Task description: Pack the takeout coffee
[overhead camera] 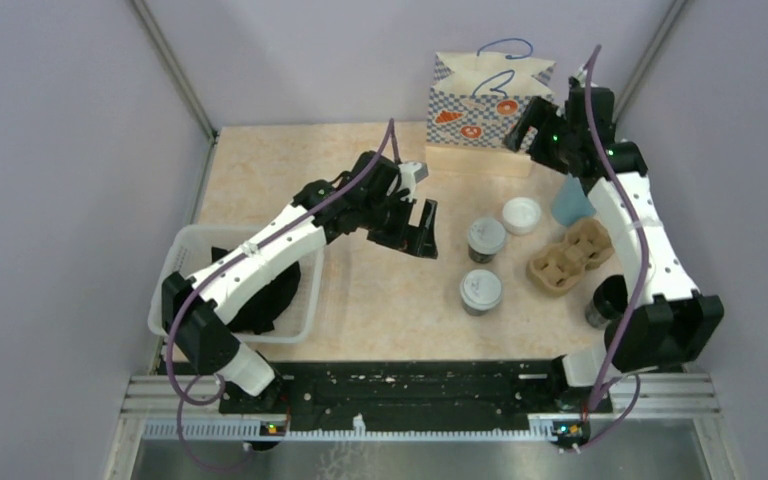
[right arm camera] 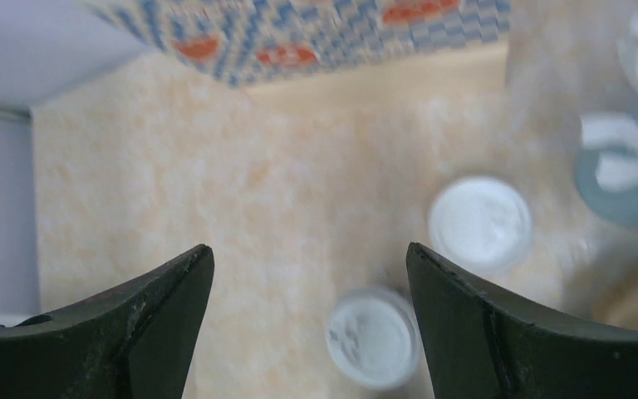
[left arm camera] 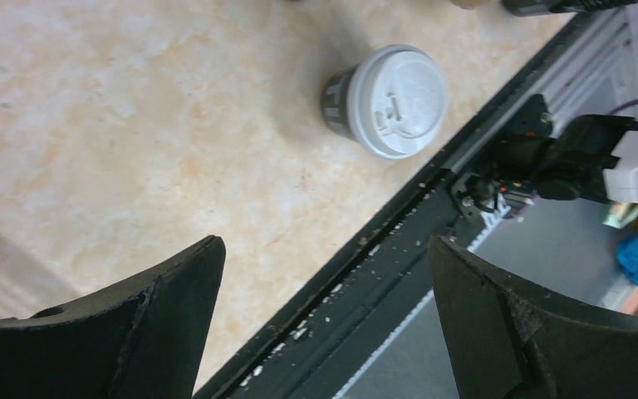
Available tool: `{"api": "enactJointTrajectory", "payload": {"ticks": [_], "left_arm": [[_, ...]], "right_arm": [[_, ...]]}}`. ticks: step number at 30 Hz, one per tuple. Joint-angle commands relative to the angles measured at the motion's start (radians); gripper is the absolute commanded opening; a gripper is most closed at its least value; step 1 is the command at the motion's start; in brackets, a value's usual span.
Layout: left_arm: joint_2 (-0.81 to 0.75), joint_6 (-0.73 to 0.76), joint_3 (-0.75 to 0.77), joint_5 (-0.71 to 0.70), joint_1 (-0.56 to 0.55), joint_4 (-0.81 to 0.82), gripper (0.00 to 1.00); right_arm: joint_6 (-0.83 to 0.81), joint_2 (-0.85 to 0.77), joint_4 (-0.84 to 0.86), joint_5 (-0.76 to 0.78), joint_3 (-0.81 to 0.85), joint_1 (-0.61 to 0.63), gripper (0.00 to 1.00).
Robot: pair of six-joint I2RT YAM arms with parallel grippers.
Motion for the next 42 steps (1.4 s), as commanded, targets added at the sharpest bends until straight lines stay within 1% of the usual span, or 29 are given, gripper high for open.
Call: {"api": "enactJointTrajectory", "payload": {"ticks": [1, 3, 6, 10, 13, 16, 17, 19, 21, 24, 26, 29, 32, 34, 36, 39, 41, 42], "left_arm": [[-0.038, 0.101, 0.041, -0.109, 0.015, -0.042, 0.98], [-0.037, 0.120, 0.046, -0.122, 0.021, -0.058, 0.98], [-0.046, 0.130, 0.041, -0.147, 0.027, -0.069, 0.98], [-0.056, 0.139, 0.034, -0.161, 0.038, -0.070, 0.98], [-0.059, 0.139, 0.028, -0.157, 0.042, -0.067, 0.98], [-0.061, 0.136, 0.022, -0.157, 0.044, -0.062, 0.98], [-0.060, 0.135, 0.020, -0.154, 0.044, -0.059, 0.98], [-0.056, 0.128, 0.021, -0.146, 0.046, -0.057, 0.98], [-0.053, 0.122, 0.022, -0.131, 0.046, -0.054, 0.98], [-0.054, 0.123, 0.028, -0.132, 0.046, -0.057, 0.98], [-0.054, 0.125, 0.033, -0.139, 0.046, -0.058, 0.98], [-0.052, 0.124, 0.039, -0.141, 0.047, -0.051, 0.98], [-0.047, 0.122, 0.040, -0.132, 0.049, -0.038, 0.98], [-0.037, 0.120, 0.043, -0.117, 0.050, -0.030, 0.98], [-0.025, 0.117, 0.052, -0.101, 0.050, -0.027, 0.98], [-0.014, 0.113, 0.064, -0.081, 0.051, -0.024, 0.98], [-0.010, 0.112, 0.065, -0.068, 0.052, -0.024, 0.98], [-0.010, 0.112, 0.063, -0.063, 0.052, -0.024, 0.98]], "right_arm": [[0.104, 0.138, 0.342, 0.020, 0.152, 0.006, 0.85], [0.144, 0.193, 0.385, 0.071, 0.199, 0.006, 0.84], [0.158, 0.267, 0.440, 0.095, 0.264, 0.006, 0.81], [0.143, 0.347, 0.493, 0.068, 0.338, 0.005, 0.79], [0.137, 0.405, 0.415, 0.054, 0.428, 0.005, 0.77], [0.109, 0.396, 0.358, 0.054, 0.419, 0.006, 0.75], [0.098, 0.380, 0.351, 0.057, 0.399, 0.005, 0.75], [0.064, 0.353, 0.402, 0.033, 0.352, 0.005, 0.77], [0.037, 0.362, 0.410, 0.003, 0.376, 0.006, 0.76], [0.040, 0.387, 0.269, 0.033, 0.471, 0.006, 0.75], [0.040, 0.363, 0.158, 0.039, 0.479, 0.006, 0.78], [0.000, 0.236, 0.045, 0.065, 0.366, 0.005, 0.82], [-0.043, 0.035, -0.034, 0.109, 0.168, 0.006, 0.87], [-0.044, -0.069, -0.101, 0.131, 0.046, 0.005, 0.87], [-0.020, -0.149, -0.157, 0.177, -0.073, 0.006, 0.86], [0.069, -0.179, -0.259, 0.226, -0.192, -0.010, 0.82], [0.147, -0.142, -0.323, 0.221, -0.229, -0.023, 0.82], [0.180, -0.122, -0.339, 0.207, -0.246, -0.028, 0.80]]}}
